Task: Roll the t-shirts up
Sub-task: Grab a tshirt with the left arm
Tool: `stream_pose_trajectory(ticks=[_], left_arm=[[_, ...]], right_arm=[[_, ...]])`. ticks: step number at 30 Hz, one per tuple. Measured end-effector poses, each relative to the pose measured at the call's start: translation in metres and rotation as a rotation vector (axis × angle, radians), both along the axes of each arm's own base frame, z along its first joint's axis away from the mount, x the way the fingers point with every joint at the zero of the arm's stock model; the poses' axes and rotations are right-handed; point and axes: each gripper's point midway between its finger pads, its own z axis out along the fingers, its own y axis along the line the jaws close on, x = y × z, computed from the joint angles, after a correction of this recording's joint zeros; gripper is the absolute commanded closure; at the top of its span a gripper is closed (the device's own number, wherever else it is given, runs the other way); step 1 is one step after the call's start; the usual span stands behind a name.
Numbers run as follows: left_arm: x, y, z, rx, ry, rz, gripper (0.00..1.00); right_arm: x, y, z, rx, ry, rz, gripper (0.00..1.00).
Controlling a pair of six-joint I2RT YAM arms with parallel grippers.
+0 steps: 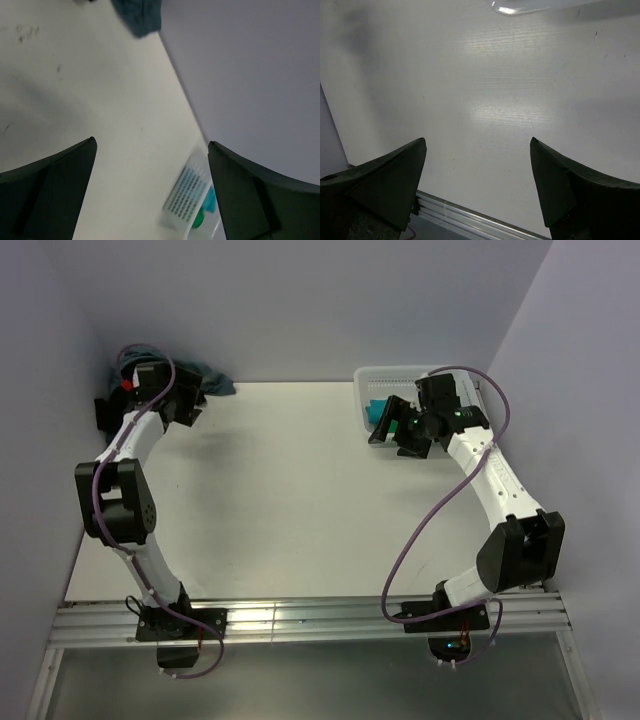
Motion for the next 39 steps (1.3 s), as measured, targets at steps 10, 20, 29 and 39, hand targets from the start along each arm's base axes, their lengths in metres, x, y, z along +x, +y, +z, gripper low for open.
stream_pose_trajectory(ticks=[10, 20, 29, 39], left_arm=[[0.105, 0.138, -0.001, 0.015, -0.149, 0.409, 0.04], [0.136, 0.202, -0.048, 0.010, -0.132, 0.541, 0.23], [0.139, 0.197, -0.052, 0.038, -0.137, 0.490, 1.00], [0.104, 0.101, 0.074, 0.197, -0.248, 0.281, 1.00]], right_arm=[[-0.003, -0.006, 0.001, -0.002, -0.019, -0.051, 0.09], [0.002, -0.026, 0.002, -0.043, -0.029, -0.137, 0.09], [0.004, -0.032, 0.001, -0.042, -0.022, -0.176, 0.12], [0.006, -0.026, -0.006, -0.025, 0.011, -0.149, 0.16]])
